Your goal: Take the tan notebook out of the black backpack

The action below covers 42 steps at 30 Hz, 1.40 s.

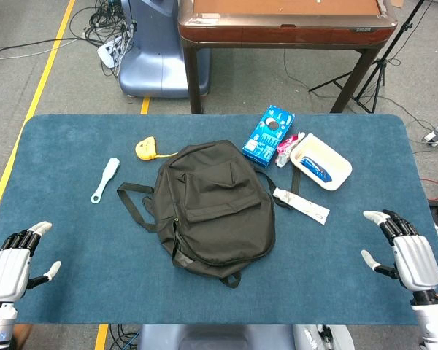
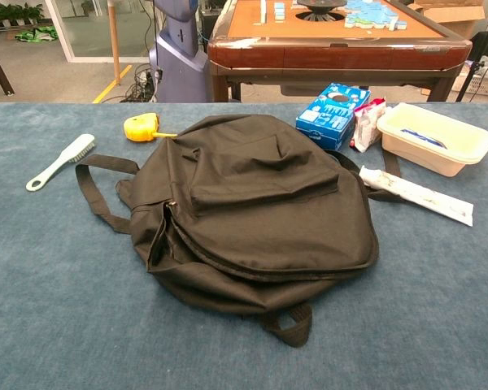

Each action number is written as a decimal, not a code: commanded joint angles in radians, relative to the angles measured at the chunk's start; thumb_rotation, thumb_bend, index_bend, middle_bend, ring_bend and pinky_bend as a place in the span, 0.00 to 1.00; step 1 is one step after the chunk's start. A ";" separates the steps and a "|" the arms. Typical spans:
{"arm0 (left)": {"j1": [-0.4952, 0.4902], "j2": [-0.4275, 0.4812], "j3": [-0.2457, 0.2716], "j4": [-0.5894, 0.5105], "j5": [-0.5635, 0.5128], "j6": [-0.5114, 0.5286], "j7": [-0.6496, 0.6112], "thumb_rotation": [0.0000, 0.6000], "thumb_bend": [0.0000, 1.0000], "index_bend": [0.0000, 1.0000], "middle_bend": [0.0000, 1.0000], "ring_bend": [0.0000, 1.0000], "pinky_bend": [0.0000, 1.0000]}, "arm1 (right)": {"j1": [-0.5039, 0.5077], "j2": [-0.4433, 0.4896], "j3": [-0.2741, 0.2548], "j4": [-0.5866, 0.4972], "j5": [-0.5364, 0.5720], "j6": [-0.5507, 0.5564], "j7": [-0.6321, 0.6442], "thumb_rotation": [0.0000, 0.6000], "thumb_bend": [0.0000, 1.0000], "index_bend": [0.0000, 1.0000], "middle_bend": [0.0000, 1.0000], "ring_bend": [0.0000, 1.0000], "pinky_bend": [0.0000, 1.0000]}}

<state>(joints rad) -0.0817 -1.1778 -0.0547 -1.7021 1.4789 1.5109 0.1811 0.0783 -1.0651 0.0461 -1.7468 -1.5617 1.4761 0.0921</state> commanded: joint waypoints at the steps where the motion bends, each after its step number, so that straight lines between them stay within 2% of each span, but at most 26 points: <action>1: 0.000 -0.002 0.001 0.001 -0.001 -0.002 0.001 1.00 0.20 0.18 0.19 0.20 0.18 | 0.002 0.000 0.000 0.000 0.001 -0.003 -0.001 1.00 0.27 0.21 0.22 0.12 0.21; 13: 0.001 -0.001 0.002 -0.002 0.009 0.006 -0.002 1.00 0.20 0.18 0.19 0.20 0.18 | 0.028 0.007 -0.015 -0.025 -0.034 -0.041 -0.007 1.00 0.27 0.21 0.22 0.12 0.21; 17: 0.003 -0.001 0.006 -0.002 0.024 0.015 -0.008 1.00 0.20 0.18 0.19 0.20 0.18 | 0.090 -0.016 -0.028 -0.054 -0.091 -0.124 -0.022 1.00 0.27 0.21 0.22 0.12 0.21; 23: 0.010 0.010 0.012 -0.006 0.041 0.029 -0.015 1.00 0.20 0.18 0.19 0.20 0.18 | 0.194 -0.050 -0.026 -0.107 -0.103 -0.283 -0.106 1.00 0.27 0.20 0.22 0.12 0.21; 27: 0.014 0.020 0.017 -0.009 0.048 0.033 -0.023 1.00 0.20 0.18 0.19 0.20 0.18 | 0.269 -0.084 -0.009 -0.141 -0.061 -0.404 -0.178 1.00 0.27 0.17 0.21 0.12 0.21; 31: 0.016 0.028 0.020 -0.011 0.057 0.038 -0.031 1.00 0.20 0.18 0.19 0.20 0.18 | 0.343 -0.155 0.020 -0.145 0.010 -0.509 -0.270 1.00 0.26 0.16 0.21 0.11 0.21; 34: 0.016 0.033 0.022 -0.013 0.067 0.040 -0.036 1.00 0.20 0.18 0.19 0.20 0.18 | 0.395 -0.223 0.046 -0.127 0.070 -0.567 -0.339 1.00 0.22 0.15 0.20 0.10 0.21; 42: 0.018 0.047 0.029 -0.019 0.085 0.043 -0.048 1.00 0.20 0.18 0.19 0.20 0.18 | 0.506 -0.410 0.090 -0.032 0.233 -0.643 -0.499 1.00 0.18 0.12 0.17 0.05 0.19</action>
<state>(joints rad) -0.0644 -1.1315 -0.0262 -1.7207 1.5639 1.5534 0.1339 0.5531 -1.4342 0.1210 -1.8086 -1.3628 0.8520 -0.3672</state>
